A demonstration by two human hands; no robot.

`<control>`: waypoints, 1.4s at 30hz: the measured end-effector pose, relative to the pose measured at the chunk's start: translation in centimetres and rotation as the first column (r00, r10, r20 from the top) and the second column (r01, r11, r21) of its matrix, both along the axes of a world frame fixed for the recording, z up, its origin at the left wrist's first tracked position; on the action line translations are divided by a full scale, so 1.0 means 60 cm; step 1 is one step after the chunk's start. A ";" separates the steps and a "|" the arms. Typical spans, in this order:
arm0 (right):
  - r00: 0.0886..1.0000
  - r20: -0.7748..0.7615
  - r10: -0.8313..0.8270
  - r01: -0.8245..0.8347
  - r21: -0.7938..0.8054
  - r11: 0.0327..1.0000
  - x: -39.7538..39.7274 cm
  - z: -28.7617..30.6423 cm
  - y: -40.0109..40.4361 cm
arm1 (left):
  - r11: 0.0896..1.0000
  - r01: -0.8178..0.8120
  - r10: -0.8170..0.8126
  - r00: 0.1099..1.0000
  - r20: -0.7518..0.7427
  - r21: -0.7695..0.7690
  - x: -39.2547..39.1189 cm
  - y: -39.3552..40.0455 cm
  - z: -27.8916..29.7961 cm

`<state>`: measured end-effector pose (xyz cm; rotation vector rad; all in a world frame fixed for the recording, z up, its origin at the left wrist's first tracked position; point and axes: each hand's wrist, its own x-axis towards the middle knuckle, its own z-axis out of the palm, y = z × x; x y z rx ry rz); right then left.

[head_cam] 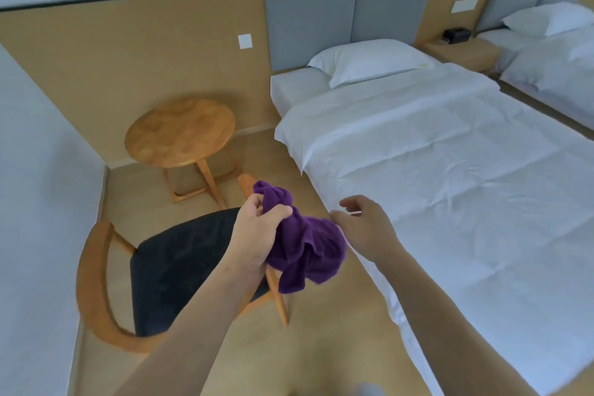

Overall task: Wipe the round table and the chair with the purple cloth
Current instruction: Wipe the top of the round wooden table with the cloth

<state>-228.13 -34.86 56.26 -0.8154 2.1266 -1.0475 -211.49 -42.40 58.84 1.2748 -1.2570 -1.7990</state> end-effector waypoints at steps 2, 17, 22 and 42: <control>0.999 -0.003 0.048 -0.048 -0.039 0.998 -0.047 0.006 -0.050 | 1.000 0.014 -0.014 1.000 -0.003 0.008 -0.048 -0.052 -0.007; 0.788 0.239 0.567 -0.546 -0.154 0.823 -0.412 -0.010 -0.490 | 0.975 -0.186 0.187 0.982 0.003 0.120 -0.456 -0.460 -0.035; 0.777 0.189 0.600 -0.585 -0.133 0.800 -0.447 -0.034 -0.649 | 0.940 -0.307 0.305 0.952 0.039 0.151 -0.467 -0.577 -0.043; 0.796 0.101 0.597 -0.602 0.026 0.798 -0.464 -0.131 -1.340 | 0.872 -0.489 0.433 0.752 0.496 -0.020 -0.306 -1.176 -0.193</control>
